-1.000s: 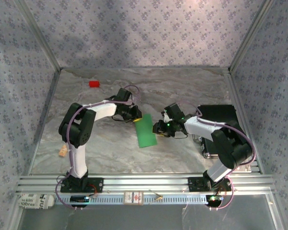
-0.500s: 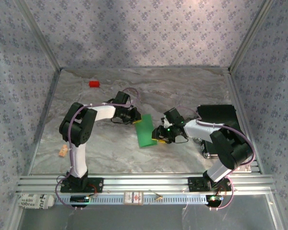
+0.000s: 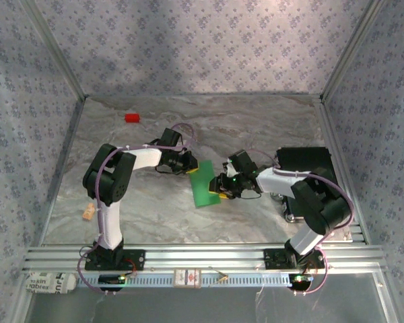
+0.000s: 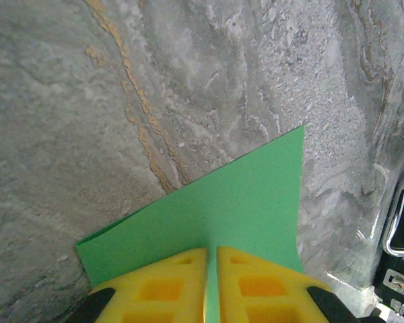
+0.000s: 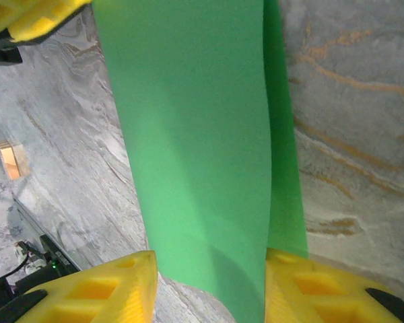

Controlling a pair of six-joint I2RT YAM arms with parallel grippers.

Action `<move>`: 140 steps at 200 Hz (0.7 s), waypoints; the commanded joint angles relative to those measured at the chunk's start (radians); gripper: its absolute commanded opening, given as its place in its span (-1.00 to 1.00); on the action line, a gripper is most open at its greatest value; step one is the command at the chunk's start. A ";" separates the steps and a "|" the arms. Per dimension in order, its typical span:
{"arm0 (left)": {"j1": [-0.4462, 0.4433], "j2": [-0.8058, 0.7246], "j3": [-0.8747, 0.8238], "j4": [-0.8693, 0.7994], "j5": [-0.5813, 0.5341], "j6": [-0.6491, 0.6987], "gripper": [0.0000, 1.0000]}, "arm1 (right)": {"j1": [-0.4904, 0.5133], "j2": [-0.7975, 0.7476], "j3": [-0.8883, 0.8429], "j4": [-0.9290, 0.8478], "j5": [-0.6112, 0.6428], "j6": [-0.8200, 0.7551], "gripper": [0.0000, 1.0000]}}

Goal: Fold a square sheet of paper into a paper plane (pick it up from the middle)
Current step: Fold the triangle a second time at the center of the table.

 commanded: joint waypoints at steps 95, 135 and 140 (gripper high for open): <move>0.010 0.035 -0.009 -0.031 -0.022 0.016 -0.73 | -0.074 0.106 0.040 0.120 -0.120 -0.003 -0.25; 0.010 0.038 -0.006 -0.032 -0.019 0.016 -0.73 | -0.093 0.123 0.048 0.108 -0.126 -0.023 -0.38; 0.010 0.038 -0.005 -0.032 -0.019 0.016 -0.73 | -0.095 0.124 0.048 0.107 -0.126 -0.025 -0.38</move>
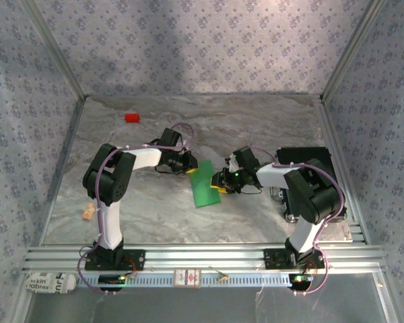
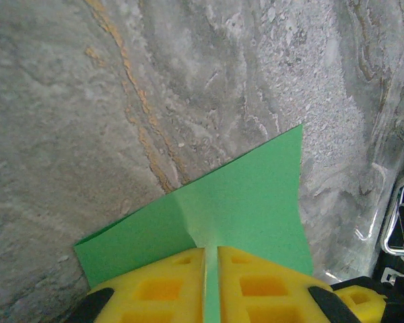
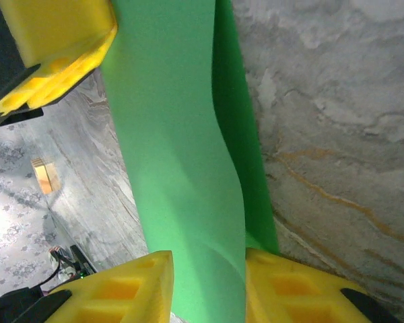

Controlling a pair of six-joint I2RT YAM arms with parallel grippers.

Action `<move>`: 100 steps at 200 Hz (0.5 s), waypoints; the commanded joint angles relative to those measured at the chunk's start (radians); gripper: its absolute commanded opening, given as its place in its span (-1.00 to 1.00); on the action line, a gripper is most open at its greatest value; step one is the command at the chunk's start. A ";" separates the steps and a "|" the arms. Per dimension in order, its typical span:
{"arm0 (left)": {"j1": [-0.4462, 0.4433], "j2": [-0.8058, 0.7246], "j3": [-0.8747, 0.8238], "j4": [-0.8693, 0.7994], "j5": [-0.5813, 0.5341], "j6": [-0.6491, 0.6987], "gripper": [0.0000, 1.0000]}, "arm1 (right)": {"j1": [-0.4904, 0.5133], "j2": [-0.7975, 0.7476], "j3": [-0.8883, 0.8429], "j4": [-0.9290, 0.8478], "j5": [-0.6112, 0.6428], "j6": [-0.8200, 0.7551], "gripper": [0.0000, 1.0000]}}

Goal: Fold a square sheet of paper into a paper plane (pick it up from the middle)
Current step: Fold the triangle a second time at the center of the table.

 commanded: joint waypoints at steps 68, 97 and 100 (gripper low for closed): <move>0.006 0.043 -0.001 -0.035 -0.024 0.015 -0.73 | -0.021 0.051 0.026 0.048 -0.069 -0.033 -0.50; 0.006 0.042 0.000 -0.036 -0.022 0.017 -0.73 | -0.029 0.055 0.029 0.055 -0.075 -0.038 -0.53; 0.005 0.043 0.000 -0.036 -0.021 0.016 -0.73 | -0.030 0.055 0.029 0.054 -0.075 -0.039 -0.52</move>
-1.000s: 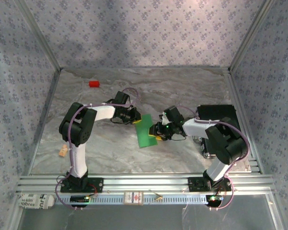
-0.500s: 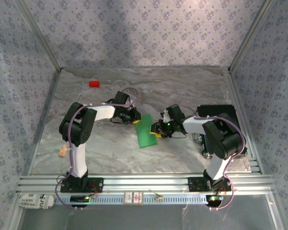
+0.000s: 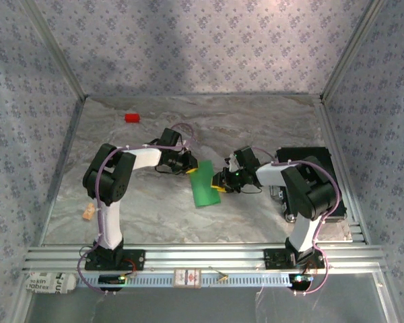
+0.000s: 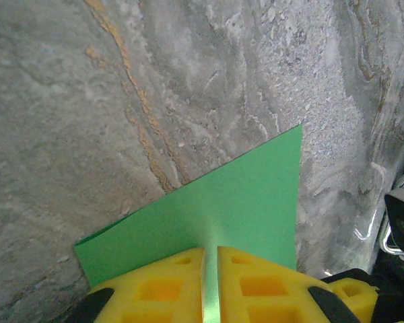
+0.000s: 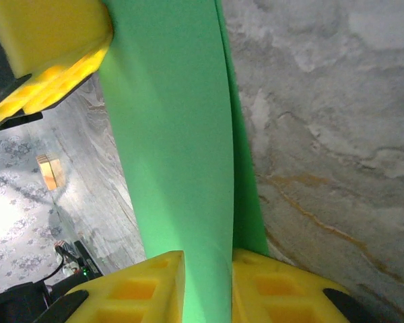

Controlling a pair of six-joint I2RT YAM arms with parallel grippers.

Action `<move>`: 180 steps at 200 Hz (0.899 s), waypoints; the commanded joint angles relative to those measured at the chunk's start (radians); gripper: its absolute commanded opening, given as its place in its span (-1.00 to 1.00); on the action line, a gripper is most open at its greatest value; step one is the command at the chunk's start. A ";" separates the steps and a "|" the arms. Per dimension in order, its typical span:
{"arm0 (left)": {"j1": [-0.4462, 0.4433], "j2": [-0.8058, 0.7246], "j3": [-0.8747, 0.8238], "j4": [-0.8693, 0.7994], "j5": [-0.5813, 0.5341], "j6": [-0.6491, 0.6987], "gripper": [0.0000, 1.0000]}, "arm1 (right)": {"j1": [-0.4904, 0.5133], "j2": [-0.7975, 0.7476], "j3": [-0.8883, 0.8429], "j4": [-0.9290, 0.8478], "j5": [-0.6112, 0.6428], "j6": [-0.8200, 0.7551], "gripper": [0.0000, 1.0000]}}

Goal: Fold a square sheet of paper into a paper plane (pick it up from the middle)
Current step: Fold the triangle a second time at the center of the table.

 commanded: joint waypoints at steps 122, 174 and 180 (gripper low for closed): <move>0.006 0.021 0.035 -0.050 -0.020 0.021 -0.62 | -0.020 -0.020 0.016 -0.016 -0.008 -0.034 -0.93; 0.004 -0.098 0.118 -0.134 -0.031 0.060 -0.05 | 0.004 -0.057 -0.024 0.079 0.092 0.131 -0.98; 0.004 -0.116 0.120 -0.139 -0.036 0.062 0.00 | 0.008 -0.061 -0.032 0.095 0.106 0.155 -0.98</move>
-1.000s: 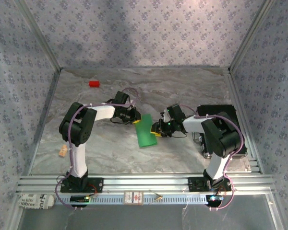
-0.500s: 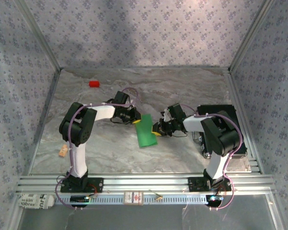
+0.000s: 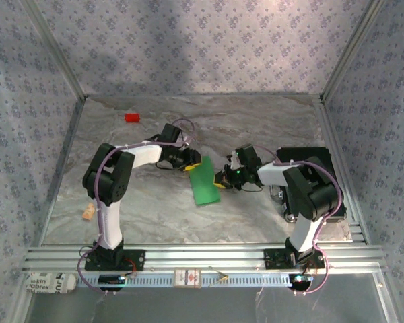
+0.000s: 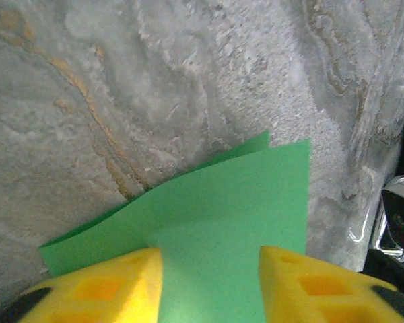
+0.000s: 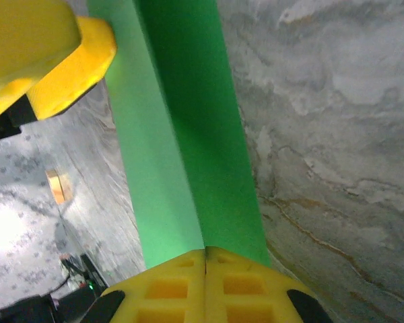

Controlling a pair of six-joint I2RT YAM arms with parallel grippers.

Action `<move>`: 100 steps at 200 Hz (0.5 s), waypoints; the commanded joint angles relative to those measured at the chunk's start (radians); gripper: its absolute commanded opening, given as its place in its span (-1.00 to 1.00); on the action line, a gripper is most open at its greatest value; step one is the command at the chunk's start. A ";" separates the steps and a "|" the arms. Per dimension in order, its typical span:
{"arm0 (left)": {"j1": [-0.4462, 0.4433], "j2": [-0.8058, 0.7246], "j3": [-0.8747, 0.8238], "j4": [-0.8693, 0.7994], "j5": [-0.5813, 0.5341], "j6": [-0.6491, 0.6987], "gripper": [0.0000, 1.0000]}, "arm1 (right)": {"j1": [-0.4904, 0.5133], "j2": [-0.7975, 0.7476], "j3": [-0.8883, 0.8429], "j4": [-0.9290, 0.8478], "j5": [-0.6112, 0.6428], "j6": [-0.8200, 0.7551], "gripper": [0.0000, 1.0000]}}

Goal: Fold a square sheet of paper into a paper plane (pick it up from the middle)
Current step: Fold the triangle a second time at the center of the table.

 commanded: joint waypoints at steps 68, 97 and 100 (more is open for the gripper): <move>-0.057 -0.271 -0.093 -0.047 -0.121 0.114 0.01 | 0.039 -0.063 -0.097 0.227 0.145 0.332 -0.97; -0.080 -0.336 -0.206 0.041 -0.125 0.093 0.01 | 0.046 -0.044 -0.082 0.223 0.105 0.321 -0.94; -0.083 -0.344 -0.218 0.048 -0.126 0.094 0.01 | 0.046 -0.043 -0.078 0.222 0.099 0.316 -0.93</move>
